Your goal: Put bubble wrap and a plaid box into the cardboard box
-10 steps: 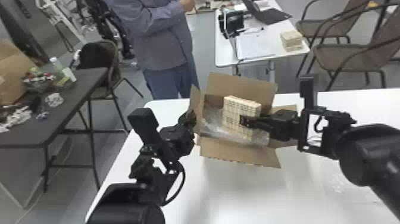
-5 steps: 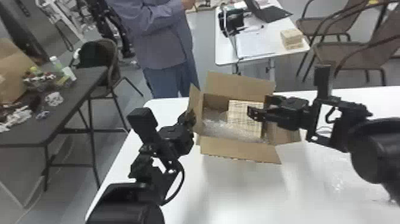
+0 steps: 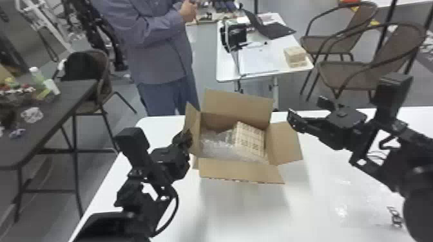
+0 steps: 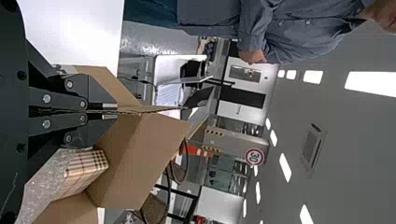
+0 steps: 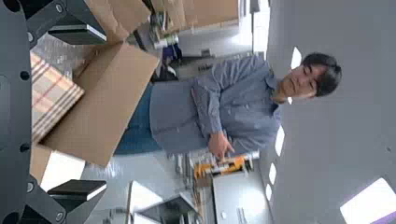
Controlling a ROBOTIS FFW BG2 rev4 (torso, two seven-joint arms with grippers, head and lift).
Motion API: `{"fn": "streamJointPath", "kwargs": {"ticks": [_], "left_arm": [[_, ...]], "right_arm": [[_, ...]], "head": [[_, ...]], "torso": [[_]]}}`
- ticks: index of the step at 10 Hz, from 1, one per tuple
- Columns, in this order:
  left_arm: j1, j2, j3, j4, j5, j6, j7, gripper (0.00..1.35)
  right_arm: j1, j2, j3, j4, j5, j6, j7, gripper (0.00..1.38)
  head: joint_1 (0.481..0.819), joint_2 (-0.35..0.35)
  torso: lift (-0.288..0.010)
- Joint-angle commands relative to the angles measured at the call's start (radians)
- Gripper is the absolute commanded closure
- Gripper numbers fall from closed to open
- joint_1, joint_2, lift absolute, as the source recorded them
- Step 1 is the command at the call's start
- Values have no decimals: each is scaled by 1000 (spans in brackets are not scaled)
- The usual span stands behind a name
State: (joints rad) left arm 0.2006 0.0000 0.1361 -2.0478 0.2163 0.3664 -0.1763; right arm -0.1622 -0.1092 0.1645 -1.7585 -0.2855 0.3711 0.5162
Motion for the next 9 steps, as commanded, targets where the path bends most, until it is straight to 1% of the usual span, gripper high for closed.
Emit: {"fn": "streamJointPath", "kwargs": {"ticks": [1, 3, 4, 5, 6, 7, 8, 9], "left_arm": [[2, -3, 5, 0, 0, -1, 0, 1220], [3, -3, 13, 3, -3, 0, 0, 1220], [5, -3, 17, 15, 1, 0, 0, 1220], [6, -3, 19, 23, 3, 0, 0, 1220], [6, -3, 19, 32, -3, -10, 0, 1220], [10, -3, 19, 44, -5, -38, 0, 1220], [11, -3, 19, 63, -2, -64, 0, 1220], [16, -3, 23, 72, -3, -69, 9, 1220]], "right_arm": [[115, 5, -59, -68, 51, -55, -27, 194], [228, 6, -112, -110, 66, -100, -67, 194], [291, 6, -118, -139, 95, -175, -128, 194], [351, 8, -123, -139, 106, -276, -206, 194], [395, 8, -137, -124, 104, -353, -262, 194], [434, 8, -145, -124, 108, -393, -315, 194], [463, 8, -154, -128, 129, -417, -344, 194], [484, 10, -154, -128, 135, -426, -364, 194]], "head": [[617, 203], [638, 169], [655, 152], [670, 134], [683, 114], [695, 94], [695, 85], [695, 70]], "torso": [[-105], [-105], [-105], [-105], [-105], [-105], [-105], [-105]]}}
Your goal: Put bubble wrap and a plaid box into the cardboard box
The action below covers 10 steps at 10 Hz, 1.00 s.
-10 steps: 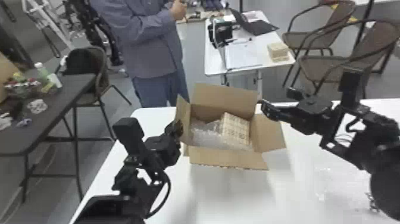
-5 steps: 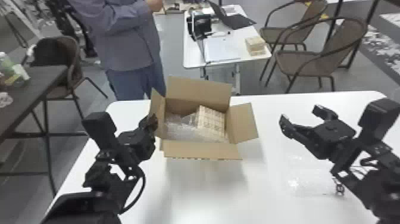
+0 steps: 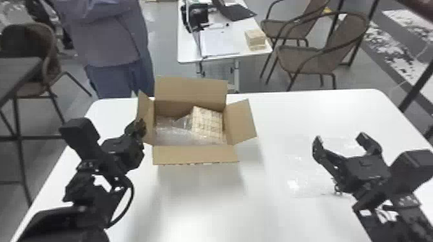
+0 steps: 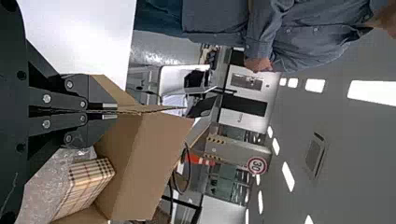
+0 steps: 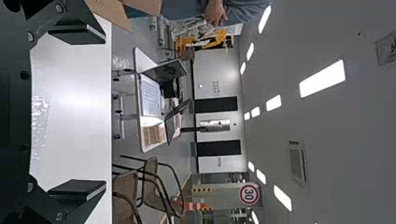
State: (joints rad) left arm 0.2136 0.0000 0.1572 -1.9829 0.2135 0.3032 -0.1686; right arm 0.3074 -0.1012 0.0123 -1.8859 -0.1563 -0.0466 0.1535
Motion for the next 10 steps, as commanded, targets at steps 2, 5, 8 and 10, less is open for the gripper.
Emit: {"fn": "streamJointPath", "kwargs": {"ticks": [2, 5, 8, 10], "left_arm": [[6, -3, 21, 50, 78, -4, 38, 1220], [-8, -3, 16, 151, 273, -78, 146, 1220], [-8, -3, -1, 237, 454, -220, 254, 1220], [-5, -3, -19, 245, 468, -346, 305, 1220]], "right_arm": [[21, 0, -2, 4, 14, -9, -2, 194], [19, 0, 0, 4, 18, 11, -2, 194], [15, 0, 2, 1, 21, 33, 6, 194], [10, 0, 3, 2, 24, 50, 18, 194]], "head": [[695, 69], [695, 90], [695, 115], [695, 131]], "torso": [[-105], [-105], [-105], [-105]]}}
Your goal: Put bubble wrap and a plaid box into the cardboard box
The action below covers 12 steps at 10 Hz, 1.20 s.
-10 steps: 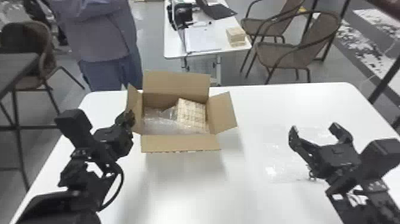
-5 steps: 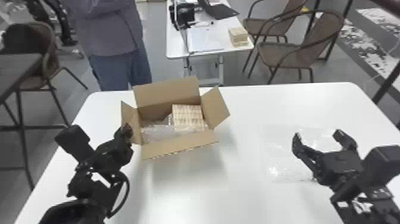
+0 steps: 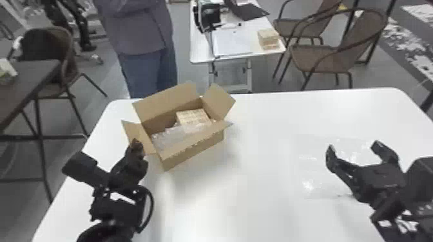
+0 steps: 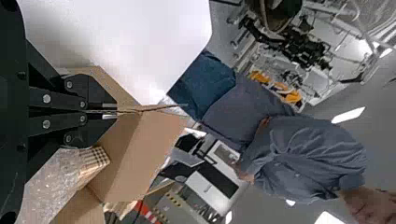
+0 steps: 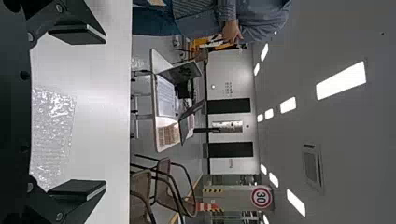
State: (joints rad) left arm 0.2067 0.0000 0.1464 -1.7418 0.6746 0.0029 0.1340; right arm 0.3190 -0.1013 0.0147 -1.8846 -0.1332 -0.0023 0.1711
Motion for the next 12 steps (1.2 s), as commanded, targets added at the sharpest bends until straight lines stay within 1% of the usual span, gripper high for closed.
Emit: {"fn": "streamJointPath", "kwargs": {"ticks": [1, 3, 5, 6, 7, 8, 10, 11, 12], "left_arm": [[5, -3, -22, 16, 20, -119, 30, 1220], [20, -3, -59, 47, 68, -277, 93, 1220], [40, -3, -79, 82, 77, -445, 180, 1220], [46, -3, -117, 117, 80, -603, 263, 1220], [42, -3, -168, 169, 105, -776, 332, 1220], [45, -3, -189, 192, 102, -859, 377, 1220], [34, -3, -237, 225, 105, -932, 421, 1220], [28, 0, -251, 231, 109, -937, 420, 1211], [25, 18, -263, 237, 109, -943, 406, 806]], "right_arm": [[-3, 0, 2, 1, 3, 7, 4, 194], [-3, 0, 2, 1, 3, 8, 5, 194], [-5, 0, 2, 1, 1, 13, 8, 194], [-5, 0, 4, 1, 1, 15, 10, 194], [-6, 0, 4, 1, 1, 19, 13, 194], [-6, 0, 4, 1, 1, 21, 14, 194], [-12, 0, 7, 4, 1, 28, 21, 194], [-14, 0, 8, 5, 3, 28, 25, 194], [-14, 0, 8, 5, 3, 30, 25, 194]], "head": [[695, 145], [695, 172], [695, 197], [695, 218], [695, 233], [695, 261], [695, 284], [695, 284], [695, 279]], "torso": [[-105], [-104], [-104], [-104], [-104], [-104], [-104], [-104], [-104]]}}
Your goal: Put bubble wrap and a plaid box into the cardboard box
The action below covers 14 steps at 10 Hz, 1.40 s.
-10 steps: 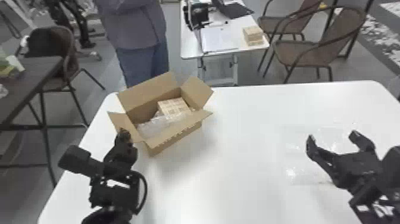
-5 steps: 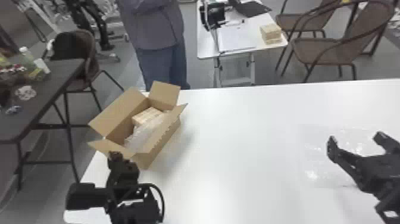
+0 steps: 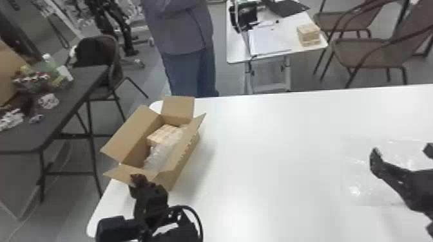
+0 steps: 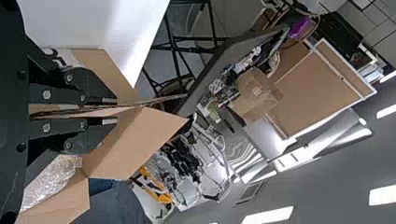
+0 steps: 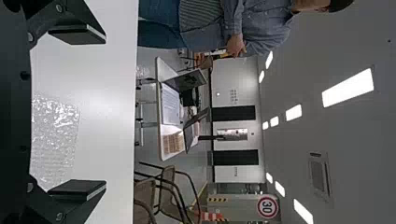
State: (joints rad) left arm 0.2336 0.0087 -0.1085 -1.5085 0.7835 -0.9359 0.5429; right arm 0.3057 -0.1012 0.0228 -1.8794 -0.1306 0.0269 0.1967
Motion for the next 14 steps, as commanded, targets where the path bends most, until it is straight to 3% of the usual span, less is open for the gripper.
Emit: {"fn": "streamJointPath", "kwargs": {"ticks": [1, 2, 3, 5, 7, 8, 9, 10, 12, 14], "left_arm": [[-7, 37, -30, 13, 0, -30, -3, 188], [-5, 51, -34, 13, -27, -40, 20, -2], [-5, 48, -39, 13, -96, -67, 120, 144], [24, 4, 87, -16, -302, -12, 143, 410], [78, -11, 270, -154, -606, 126, 144, 469], [104, -11, 319, -240, -684, 212, 77, 469], [124, -11, 349, -311, -707, 293, -47, 469], [158, -11, 351, -363, -750, 335, -104, 452], [217, -11, 316, -404, -744, 407, -253, 213], [248, -11, 267, -412, -764, 477, -365, 180]], "right_arm": [[0, 0, 0, 0, 2, 1, 0, 194], [1, 0, 0, 0, 3, -1, 0, 194], [1, 0, 0, 0, 3, -1, 0, 194], [3, 0, 0, -3, 3, -1, 0, 194], [4, 0, 0, -6, 3, -1, 0, 194], [4, 0, 0, -6, 3, -1, 0, 194], [3, 0, 0, -6, 3, -1, 0, 194], [4, 0, 0, -9, 5, -1, 0, 194], [15, 0, 0, -23, 8, 5, -2, 194], [44, 0, -1, -66, 22, 24, -3, 194]], "head": [[695, 273], [695, 271], [695, 272], [695, 288], [695, 309], [695, 334], [695, 341], [695, 332], [695, 293], [695, 231]], "torso": [[-104], [-104], [-104], [-104], [-104], [-104], [-104], [-104], [-104], [-104]]}}
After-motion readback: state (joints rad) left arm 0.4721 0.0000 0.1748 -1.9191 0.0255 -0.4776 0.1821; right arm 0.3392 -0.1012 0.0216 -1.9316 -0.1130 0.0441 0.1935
